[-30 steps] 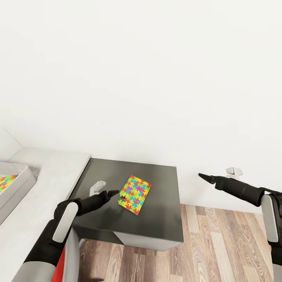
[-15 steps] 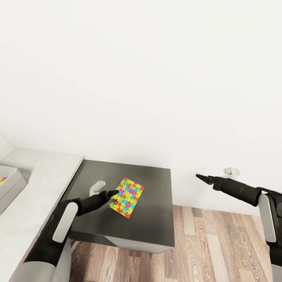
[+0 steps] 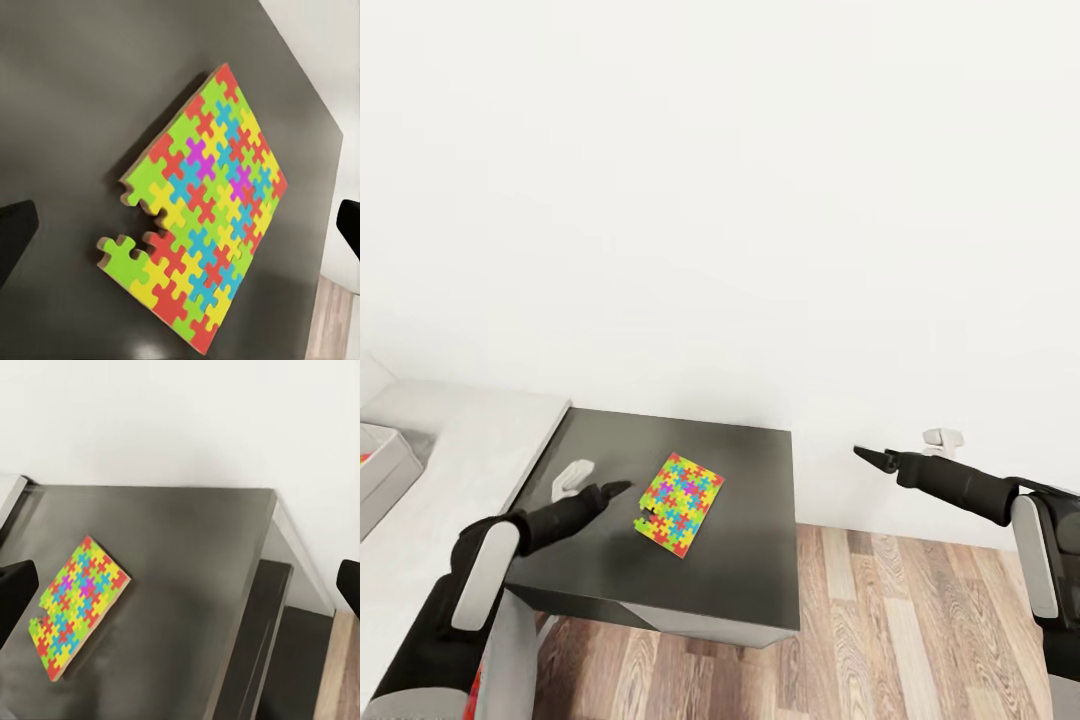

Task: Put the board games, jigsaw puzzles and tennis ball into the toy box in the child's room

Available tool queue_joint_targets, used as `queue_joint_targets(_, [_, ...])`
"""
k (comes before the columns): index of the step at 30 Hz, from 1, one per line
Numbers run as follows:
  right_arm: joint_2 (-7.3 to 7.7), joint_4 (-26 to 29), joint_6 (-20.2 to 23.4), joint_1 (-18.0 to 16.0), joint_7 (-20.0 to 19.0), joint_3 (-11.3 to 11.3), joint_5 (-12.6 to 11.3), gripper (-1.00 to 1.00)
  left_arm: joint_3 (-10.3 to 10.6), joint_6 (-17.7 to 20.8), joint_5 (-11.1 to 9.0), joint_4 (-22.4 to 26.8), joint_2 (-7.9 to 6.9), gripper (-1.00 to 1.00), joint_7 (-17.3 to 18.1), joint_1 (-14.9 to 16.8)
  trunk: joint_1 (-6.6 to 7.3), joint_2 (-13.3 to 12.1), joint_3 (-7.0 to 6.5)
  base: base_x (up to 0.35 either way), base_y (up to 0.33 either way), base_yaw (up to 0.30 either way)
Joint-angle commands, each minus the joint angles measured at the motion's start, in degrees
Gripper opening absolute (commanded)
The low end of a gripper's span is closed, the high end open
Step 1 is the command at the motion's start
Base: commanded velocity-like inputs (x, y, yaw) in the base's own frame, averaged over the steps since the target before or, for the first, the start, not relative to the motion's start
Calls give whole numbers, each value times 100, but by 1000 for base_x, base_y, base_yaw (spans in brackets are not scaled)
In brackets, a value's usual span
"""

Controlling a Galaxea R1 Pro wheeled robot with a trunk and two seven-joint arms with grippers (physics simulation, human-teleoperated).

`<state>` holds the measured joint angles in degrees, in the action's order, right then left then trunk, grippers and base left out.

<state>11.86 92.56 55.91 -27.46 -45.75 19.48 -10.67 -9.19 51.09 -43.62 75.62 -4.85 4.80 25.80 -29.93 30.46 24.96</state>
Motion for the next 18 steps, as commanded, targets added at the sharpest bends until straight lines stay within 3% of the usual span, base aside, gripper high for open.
queue_joint_targets(1, [0, 3, 2, -5, -17, 3, -6, 100, -29, 50, 43, -3, -38, 100, 49, 23, -2, 8, 7, 0, 0, 0])
queue_joint_targets(4, [-1, 3, -223, -5, -20, -3, -6, 100, -92, 103, 51, -242, -219, 100, 42, 257, -2, 8, 7, 0, 0, 0])
queue_joint_targets(7, [0, 3, -320, -5, -21, -1, -6, 100, -106, 121, 58, -736, -286, 100, 40, 611, -2, 8, 7, 0, 0, 0])
queue_joint_targets(14, [0, 4, -373, -5, -12, 2, -6, 100, -60, 108, 71, -2046, -273, 100, 19, 1351, -2, 8, 7, 0, 0, 0])
queue_joint_targets(18, [0, 6, -382, -5, -18, 3, -6, 100, -2, 58, 91, -2574, -235, 100, 15, 1579, -2, 8, 7, 0, 0, 0])
